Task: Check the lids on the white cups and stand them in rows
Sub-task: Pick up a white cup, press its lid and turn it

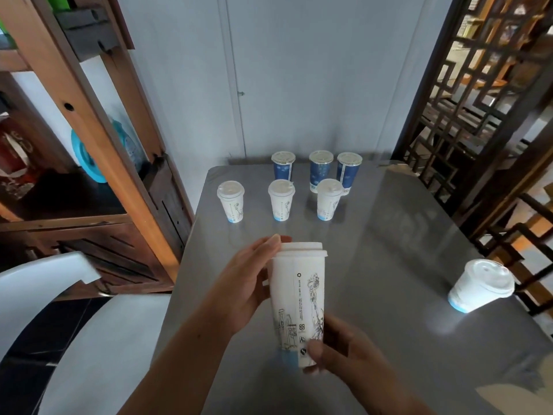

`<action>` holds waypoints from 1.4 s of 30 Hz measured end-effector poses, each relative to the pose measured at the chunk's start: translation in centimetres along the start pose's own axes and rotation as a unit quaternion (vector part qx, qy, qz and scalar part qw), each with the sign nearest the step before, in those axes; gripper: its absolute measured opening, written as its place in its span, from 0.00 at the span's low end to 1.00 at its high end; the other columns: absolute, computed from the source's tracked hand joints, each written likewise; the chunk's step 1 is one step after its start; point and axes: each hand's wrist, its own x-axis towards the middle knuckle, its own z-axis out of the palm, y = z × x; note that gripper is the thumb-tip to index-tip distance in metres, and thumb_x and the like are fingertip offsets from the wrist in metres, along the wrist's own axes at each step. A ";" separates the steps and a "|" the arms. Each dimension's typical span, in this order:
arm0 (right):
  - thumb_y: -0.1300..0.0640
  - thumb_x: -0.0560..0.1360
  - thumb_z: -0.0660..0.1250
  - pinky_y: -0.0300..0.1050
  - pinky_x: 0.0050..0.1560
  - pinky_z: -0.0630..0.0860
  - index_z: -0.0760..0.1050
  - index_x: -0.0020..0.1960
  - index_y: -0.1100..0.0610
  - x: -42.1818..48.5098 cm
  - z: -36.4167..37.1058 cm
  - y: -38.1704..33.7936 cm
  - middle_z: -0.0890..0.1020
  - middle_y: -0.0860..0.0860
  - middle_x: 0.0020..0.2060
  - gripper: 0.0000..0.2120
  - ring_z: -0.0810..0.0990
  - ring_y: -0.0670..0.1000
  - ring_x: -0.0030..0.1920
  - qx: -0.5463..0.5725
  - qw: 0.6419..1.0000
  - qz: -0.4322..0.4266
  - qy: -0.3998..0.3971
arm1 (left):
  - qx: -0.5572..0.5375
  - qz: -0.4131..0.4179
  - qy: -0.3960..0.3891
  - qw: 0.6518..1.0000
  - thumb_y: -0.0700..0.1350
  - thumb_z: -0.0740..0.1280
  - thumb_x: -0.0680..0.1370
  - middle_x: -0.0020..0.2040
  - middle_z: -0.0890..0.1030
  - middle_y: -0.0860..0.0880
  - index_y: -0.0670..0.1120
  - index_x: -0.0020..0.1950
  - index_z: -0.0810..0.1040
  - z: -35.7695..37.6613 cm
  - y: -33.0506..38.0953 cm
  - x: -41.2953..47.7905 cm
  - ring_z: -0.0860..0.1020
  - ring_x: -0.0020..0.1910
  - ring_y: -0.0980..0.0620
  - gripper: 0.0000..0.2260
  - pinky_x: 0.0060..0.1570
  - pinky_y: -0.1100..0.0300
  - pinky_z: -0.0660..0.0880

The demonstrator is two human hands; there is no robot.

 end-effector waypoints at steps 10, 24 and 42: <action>0.45 0.67 0.73 0.43 0.45 0.82 0.77 0.62 0.46 -1.3 -8.5 -0.7 0.86 0.48 0.54 0.23 0.86 0.51 0.47 -0.019 0.997 0.051 0.048 | 0.065 -0.003 -0.049 0.997 0.61 0.78 0.65 0.59 0.85 0.47 0.59 0.58 0.81 5.8 -5.4 2.1 0.84 0.56 0.44 0.23 0.49 0.50 0.83; 0.48 0.73 0.73 0.48 0.54 0.82 0.75 0.61 0.48 2.2 -21.1 -2.1 0.85 0.47 0.54 0.18 0.85 0.46 0.52 -0.155 0.983 0.083 0.059 | 0.141 -0.061 -0.034 0.988 0.53 0.78 0.66 0.59 0.84 0.46 0.50 0.67 0.75 12.5 -8.4 9.5 0.85 0.55 0.45 0.31 0.55 0.43 0.82; 0.50 0.69 0.76 0.37 0.52 0.76 0.69 0.66 0.52 28.2 -40.6 5.1 0.80 0.44 0.52 0.29 0.81 0.45 0.52 -0.408 0.902 0.065 0.129 | 0.379 0.114 -0.011 0.918 0.53 0.75 0.71 0.49 0.83 0.56 0.61 0.72 0.62 11.5 -17.5 41.5 0.84 0.43 0.58 0.33 0.49 0.52 0.82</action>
